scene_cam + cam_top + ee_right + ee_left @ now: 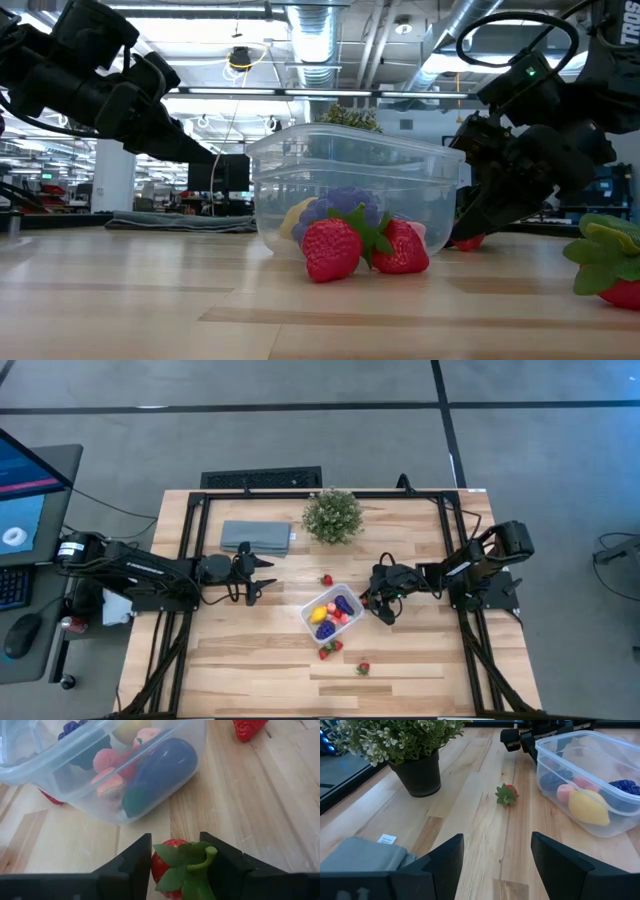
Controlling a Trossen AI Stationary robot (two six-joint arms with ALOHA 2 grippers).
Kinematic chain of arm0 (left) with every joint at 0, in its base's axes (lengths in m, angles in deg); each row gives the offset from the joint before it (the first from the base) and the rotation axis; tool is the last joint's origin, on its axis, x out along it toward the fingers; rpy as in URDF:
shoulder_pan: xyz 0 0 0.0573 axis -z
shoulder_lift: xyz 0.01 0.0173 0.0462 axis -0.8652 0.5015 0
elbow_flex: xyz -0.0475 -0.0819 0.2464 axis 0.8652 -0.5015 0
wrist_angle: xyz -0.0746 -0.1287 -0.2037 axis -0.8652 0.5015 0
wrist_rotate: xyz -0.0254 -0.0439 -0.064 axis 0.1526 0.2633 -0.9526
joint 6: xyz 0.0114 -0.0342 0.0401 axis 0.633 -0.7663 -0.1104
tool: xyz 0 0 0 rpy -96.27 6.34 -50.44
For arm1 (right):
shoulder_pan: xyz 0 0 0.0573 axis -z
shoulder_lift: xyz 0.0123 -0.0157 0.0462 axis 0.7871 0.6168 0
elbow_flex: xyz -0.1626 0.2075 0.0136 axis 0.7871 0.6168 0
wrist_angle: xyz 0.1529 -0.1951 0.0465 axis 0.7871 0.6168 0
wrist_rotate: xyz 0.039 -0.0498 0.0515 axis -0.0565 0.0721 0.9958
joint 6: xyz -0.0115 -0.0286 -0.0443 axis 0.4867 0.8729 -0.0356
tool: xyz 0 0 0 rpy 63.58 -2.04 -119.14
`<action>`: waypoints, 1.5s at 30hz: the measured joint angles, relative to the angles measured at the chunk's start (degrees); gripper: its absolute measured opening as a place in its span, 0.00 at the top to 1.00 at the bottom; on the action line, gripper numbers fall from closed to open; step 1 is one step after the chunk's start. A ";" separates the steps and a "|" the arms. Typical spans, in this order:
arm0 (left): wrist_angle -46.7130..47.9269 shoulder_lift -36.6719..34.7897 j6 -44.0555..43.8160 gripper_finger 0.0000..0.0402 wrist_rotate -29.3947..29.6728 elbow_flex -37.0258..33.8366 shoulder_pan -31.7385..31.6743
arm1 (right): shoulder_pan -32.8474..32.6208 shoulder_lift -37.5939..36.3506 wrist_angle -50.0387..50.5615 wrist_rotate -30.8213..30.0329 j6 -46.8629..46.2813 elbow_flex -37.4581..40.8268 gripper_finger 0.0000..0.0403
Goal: Pick and placing Produce into tupperware
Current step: Put the red strawberry into the transparent bin
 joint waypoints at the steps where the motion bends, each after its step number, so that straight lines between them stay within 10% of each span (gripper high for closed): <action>1: 0.00 0.00 0.00 0.44 0.00 0.00 0.00 | 0.00 0.00 0.00 0.00 0.00 0.00 0.54; 45: 0.09 0.00 0.02 0.44 -0.02 0.00 0.02 | 0.02 -0.02 -0.04 -0.04 -0.09 0.02 0.58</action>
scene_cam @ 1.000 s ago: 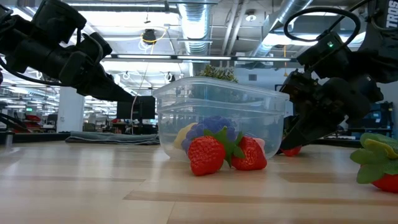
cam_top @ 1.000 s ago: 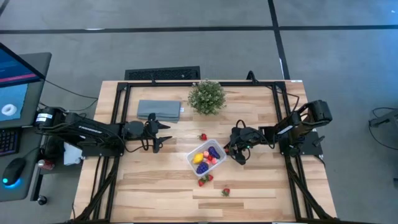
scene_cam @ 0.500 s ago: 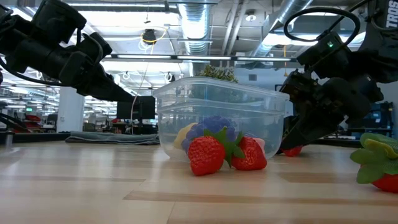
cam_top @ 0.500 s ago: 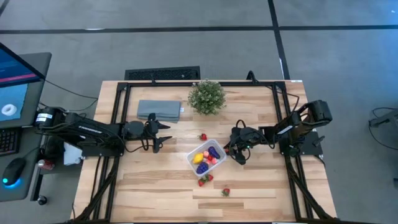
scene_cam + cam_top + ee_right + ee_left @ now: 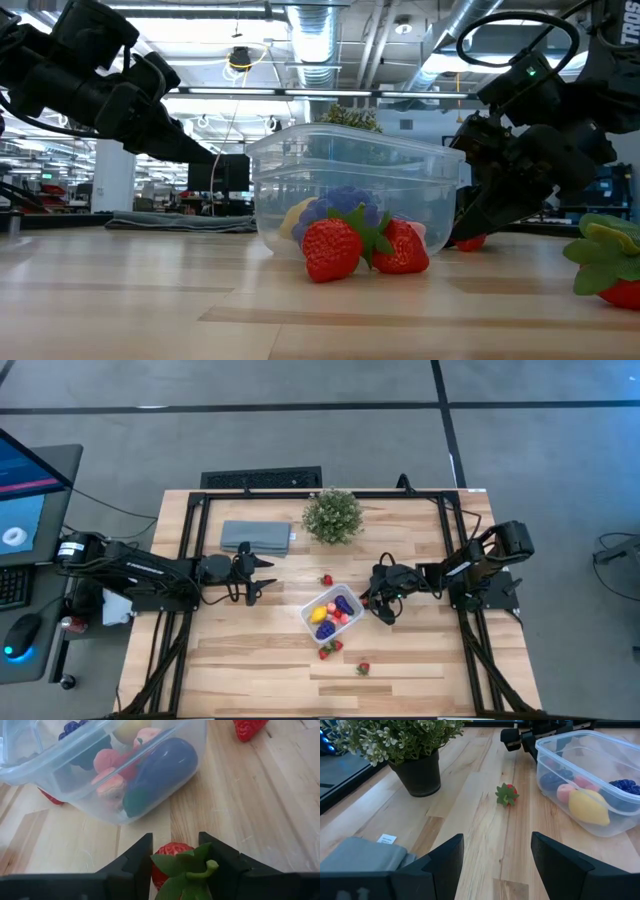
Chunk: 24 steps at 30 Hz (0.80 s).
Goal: Pick and placing Produce into tupperware
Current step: Put the red strawberry into the transparent bin
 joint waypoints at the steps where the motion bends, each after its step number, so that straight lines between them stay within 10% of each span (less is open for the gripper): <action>1: -0.01 0.00 0.00 0.44 0.01 0.00 0.00 | 0.00 0.00 0.01 0.00 0.00 0.00 0.58; 24: 0.00 0.00 0.00 0.44 0.02 0.00 0.00 | 0.00 0.00 0.00 0.00 0.11 0.00 0.59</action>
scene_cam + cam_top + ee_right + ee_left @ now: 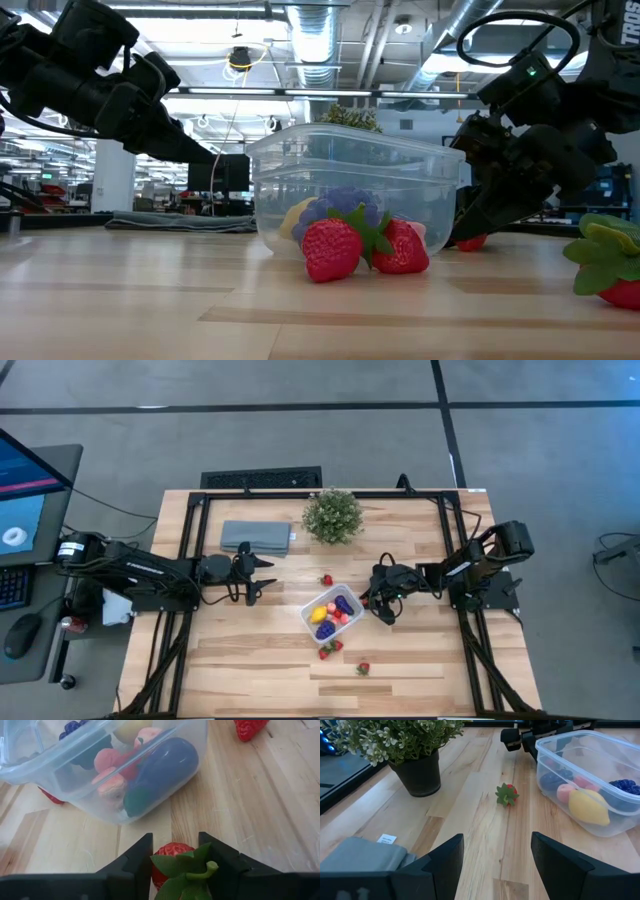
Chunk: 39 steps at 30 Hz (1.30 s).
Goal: Pick and placing Produce into tupperware
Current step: Put the red strawberry into the transparent bin
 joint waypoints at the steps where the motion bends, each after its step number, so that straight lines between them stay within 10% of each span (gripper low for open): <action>1: -0.01 0.00 0.00 0.44 -0.01 0.00 -0.01 | 0.00 0.00 0.00 0.00 0.02 0.00 0.59; 39: 0.24 0.00 0.00 0.44 -0.02 0.02 0.00 | -0.02 -0.02 0.88 0.04 0.00 -0.02 0.52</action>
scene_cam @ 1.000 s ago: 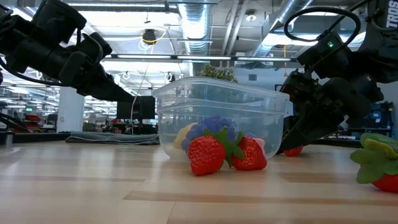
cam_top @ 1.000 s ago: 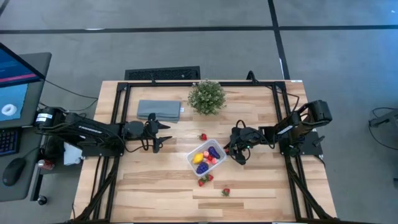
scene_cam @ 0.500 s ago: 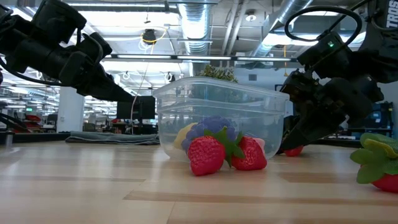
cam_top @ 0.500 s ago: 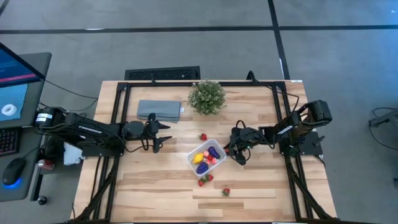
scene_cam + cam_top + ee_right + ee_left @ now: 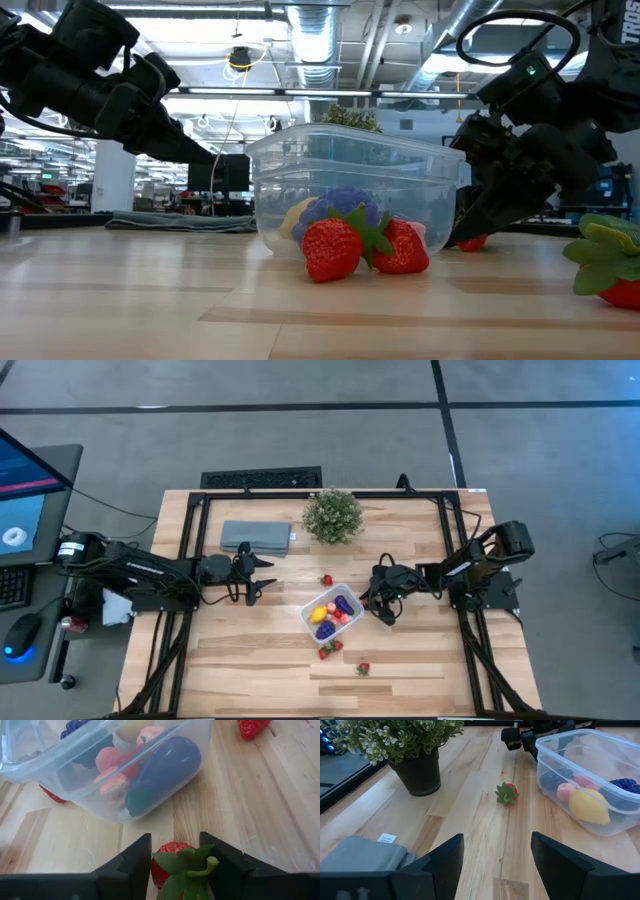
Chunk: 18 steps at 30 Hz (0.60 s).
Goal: Pick and placing Produce into tupperware
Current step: Put the red strawberry into the transparent bin
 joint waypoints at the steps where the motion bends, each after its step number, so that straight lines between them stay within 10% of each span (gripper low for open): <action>1: 0.00 0.00 0.00 0.44 0.00 0.00 -0.02 | 0.00 0.00 0.21 0.02 -0.02 0.00 0.52; 18: -0.02 -0.01 0.00 0.44 0.00 0.00 -0.01 | -0.10 0.00 0.24 0.20 -0.13 0.00 0.43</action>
